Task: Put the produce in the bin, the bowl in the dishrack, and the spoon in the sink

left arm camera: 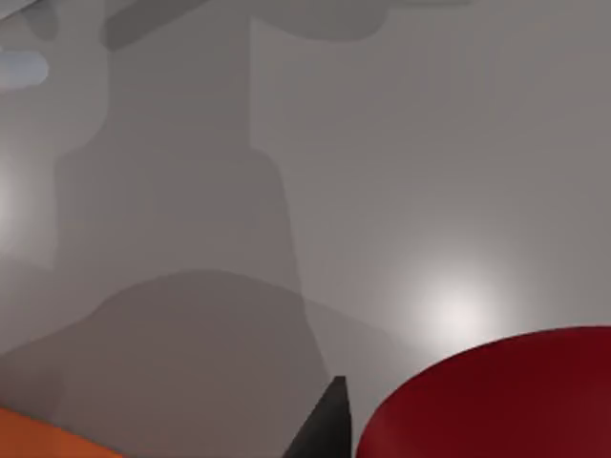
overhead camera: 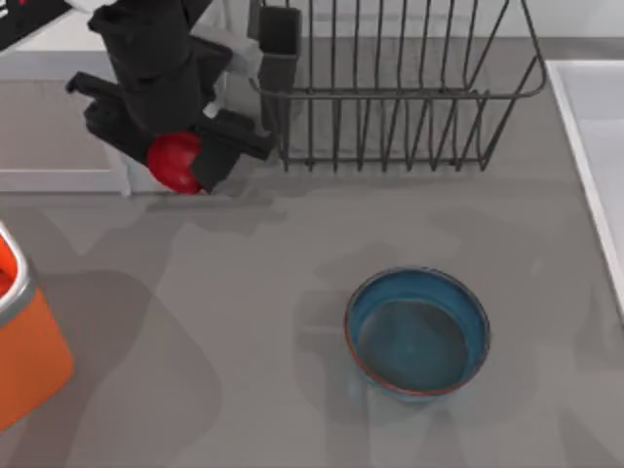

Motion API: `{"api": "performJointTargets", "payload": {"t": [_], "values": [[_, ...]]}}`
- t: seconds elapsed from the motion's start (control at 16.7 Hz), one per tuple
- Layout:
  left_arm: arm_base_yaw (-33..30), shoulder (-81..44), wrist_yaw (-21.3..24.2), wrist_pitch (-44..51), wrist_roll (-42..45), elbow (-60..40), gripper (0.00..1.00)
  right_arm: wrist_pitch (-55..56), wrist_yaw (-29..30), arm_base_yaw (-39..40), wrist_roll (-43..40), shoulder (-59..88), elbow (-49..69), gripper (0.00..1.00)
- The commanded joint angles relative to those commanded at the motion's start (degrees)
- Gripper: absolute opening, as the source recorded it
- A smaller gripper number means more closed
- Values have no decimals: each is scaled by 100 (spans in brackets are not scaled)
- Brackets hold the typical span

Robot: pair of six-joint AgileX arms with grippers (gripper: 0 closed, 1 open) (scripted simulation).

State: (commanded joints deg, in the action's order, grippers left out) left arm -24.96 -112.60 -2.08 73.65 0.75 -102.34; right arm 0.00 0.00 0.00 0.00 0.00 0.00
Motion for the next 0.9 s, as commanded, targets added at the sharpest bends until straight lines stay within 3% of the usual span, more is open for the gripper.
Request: {"api": "performJointTargets", "payload": {"t": [0.6, 0.9], "values": [[1976, 1995, -110, -216, -4813, 1817, 0, 0, 0, 0, 0, 0, 0, 100], [3020, 2583, -95, -135, -6752, 2673, 0, 0, 0, 0, 0, 0, 0, 100]]}}
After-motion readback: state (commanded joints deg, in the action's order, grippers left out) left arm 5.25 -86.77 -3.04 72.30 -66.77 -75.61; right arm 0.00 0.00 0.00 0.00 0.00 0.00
